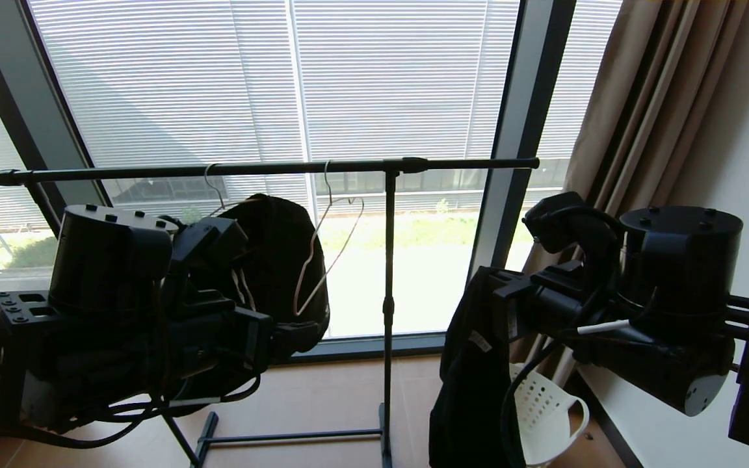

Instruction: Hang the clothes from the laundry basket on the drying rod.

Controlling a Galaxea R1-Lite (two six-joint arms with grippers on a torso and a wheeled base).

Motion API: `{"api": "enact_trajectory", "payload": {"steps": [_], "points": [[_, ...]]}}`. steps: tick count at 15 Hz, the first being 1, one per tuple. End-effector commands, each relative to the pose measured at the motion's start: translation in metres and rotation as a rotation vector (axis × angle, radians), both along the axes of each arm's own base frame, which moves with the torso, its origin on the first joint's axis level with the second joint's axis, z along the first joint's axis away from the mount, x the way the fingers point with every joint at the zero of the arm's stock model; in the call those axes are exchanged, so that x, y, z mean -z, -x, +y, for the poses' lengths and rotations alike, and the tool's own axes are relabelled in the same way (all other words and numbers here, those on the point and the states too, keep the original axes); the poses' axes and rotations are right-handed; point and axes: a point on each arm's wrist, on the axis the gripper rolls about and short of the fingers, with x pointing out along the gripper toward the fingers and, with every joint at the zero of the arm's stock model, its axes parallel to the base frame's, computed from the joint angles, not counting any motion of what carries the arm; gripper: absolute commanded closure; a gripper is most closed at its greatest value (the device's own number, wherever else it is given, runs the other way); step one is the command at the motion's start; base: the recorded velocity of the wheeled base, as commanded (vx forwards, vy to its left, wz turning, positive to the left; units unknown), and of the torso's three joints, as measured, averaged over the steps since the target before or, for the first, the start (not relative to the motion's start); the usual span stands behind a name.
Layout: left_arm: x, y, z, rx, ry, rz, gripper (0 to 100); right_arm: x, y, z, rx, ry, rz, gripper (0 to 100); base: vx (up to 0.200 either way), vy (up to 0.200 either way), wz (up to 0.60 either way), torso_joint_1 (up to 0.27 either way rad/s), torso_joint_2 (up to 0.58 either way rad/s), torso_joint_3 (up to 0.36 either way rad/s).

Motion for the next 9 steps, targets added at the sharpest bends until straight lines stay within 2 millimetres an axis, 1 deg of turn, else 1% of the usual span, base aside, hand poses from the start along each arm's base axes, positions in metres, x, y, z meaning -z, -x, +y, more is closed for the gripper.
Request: {"api": "enact_trajectory", "payload": {"steps": [1, 4, 7, 8, 9], "points": [[0.003, 0.001, 0.001, -0.004, -0.006, 0.009, 0, 0.001, 0.0, 0.0, 0.0, 0.002, 0.003, 100, 0.0, 0.0, 0.0, 0.0, 0.0, 0.0], [0.004, -0.001, 0.002, -0.012, -0.005, 0.013, 0, 0.002, -0.001, 0.001, 0.0, 0.005, 0.006, 100, 0.0, 0.2, 0.0, -0.007, 0.0, 0.002], [0.007, -0.009, -0.001, -0.014, 0.007, -0.007, 0, 0.004, -0.001, 0.001, 0.0, 0.009, 0.011, 100, 0.2, 0.2, 0.0, 0.004, 0.0, -0.002], [0.009, -0.012, -0.002, -0.018, 0.011, -0.013, 0, 0.004, -0.001, 0.001, 0.0, 0.009, 0.011, 100, 0.2, 0.0, 0.0, -0.017, 0.0, 0.007], [0.015, -0.015, -0.004, -0.018, 0.011, -0.015, 0, 0.004, -0.001, 0.001, 0.0, 0.009, 0.011, 100, 0.0, 0.0, 0.0, 0.0, 0.0, 0.0]]}}
